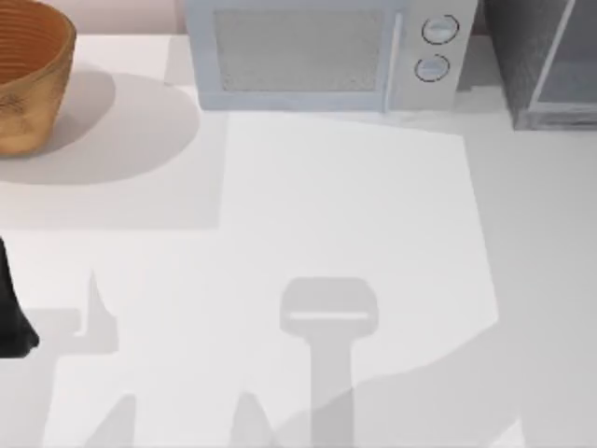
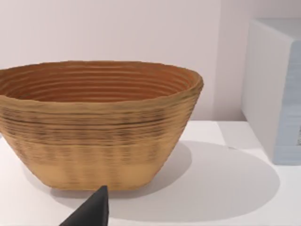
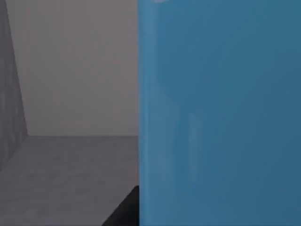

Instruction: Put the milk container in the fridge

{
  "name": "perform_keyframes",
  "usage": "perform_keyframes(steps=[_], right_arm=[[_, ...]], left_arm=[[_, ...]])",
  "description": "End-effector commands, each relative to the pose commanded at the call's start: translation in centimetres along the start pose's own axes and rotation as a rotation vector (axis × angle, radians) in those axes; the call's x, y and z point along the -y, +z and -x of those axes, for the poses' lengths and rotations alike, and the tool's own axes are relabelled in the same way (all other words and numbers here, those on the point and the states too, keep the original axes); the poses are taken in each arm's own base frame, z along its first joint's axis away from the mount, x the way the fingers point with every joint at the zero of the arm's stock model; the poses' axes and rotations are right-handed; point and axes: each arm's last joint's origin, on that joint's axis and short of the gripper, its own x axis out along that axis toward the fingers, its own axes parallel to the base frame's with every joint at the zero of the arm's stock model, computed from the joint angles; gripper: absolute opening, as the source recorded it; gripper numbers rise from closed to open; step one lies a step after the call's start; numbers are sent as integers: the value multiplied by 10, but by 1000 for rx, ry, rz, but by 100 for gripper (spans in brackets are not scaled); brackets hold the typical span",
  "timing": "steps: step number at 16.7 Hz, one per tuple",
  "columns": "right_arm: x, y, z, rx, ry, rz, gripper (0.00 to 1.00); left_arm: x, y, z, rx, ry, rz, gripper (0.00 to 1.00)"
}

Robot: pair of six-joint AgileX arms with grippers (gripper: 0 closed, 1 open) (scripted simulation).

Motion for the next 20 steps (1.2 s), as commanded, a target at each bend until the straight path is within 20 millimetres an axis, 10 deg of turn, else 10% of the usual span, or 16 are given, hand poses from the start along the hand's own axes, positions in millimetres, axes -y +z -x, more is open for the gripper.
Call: perform_keyframes(steps=[20], right_arm=[[-3, 19, -84, 6, 5, 2, 0]], left_arm=[[0, 0, 0, 0, 0, 0, 100]])
